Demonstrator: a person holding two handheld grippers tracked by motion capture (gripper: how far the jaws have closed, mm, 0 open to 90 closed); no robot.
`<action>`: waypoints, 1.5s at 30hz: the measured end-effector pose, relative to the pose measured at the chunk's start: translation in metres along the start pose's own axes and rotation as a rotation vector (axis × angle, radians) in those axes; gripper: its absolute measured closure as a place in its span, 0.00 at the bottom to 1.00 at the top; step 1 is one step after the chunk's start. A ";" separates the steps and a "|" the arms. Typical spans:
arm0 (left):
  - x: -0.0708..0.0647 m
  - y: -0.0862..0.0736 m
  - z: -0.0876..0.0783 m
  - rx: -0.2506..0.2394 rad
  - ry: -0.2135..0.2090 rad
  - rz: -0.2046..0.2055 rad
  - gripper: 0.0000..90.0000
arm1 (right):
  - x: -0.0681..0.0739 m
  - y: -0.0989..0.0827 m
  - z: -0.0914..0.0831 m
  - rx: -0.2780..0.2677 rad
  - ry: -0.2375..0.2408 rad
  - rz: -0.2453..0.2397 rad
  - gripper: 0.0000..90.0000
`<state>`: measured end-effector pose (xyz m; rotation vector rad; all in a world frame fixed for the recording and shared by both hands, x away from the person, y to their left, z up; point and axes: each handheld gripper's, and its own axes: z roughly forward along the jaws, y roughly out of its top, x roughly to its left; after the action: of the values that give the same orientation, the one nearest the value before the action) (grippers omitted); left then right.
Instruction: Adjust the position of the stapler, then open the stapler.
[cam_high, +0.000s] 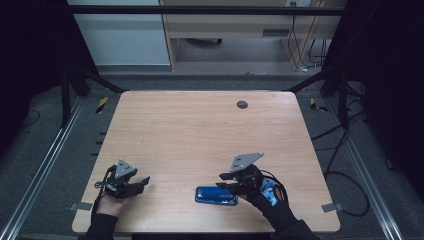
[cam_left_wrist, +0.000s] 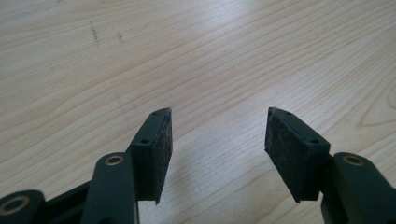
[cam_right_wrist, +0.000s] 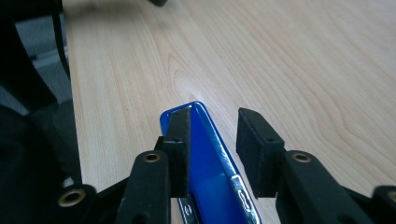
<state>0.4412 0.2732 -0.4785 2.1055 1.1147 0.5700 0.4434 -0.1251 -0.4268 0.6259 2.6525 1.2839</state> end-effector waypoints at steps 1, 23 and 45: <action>-0.001 0.001 0.000 -0.002 -0.004 0.009 0.47 | 0.000 -0.003 -0.003 -0.011 -0.001 0.003 0.80; -0.042 0.033 -0.016 -0.104 -0.139 0.120 0.57 | 0.008 -0.053 -0.016 0.023 0.024 0.092 1.00; -0.094 0.087 -0.001 -0.080 -0.281 0.299 0.58 | 0.010 -0.065 -0.006 0.077 0.004 0.089 1.00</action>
<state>0.4372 0.1591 -0.4194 2.2141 0.6168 0.4283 0.4123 -0.1610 -0.4733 0.7606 2.7173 1.2098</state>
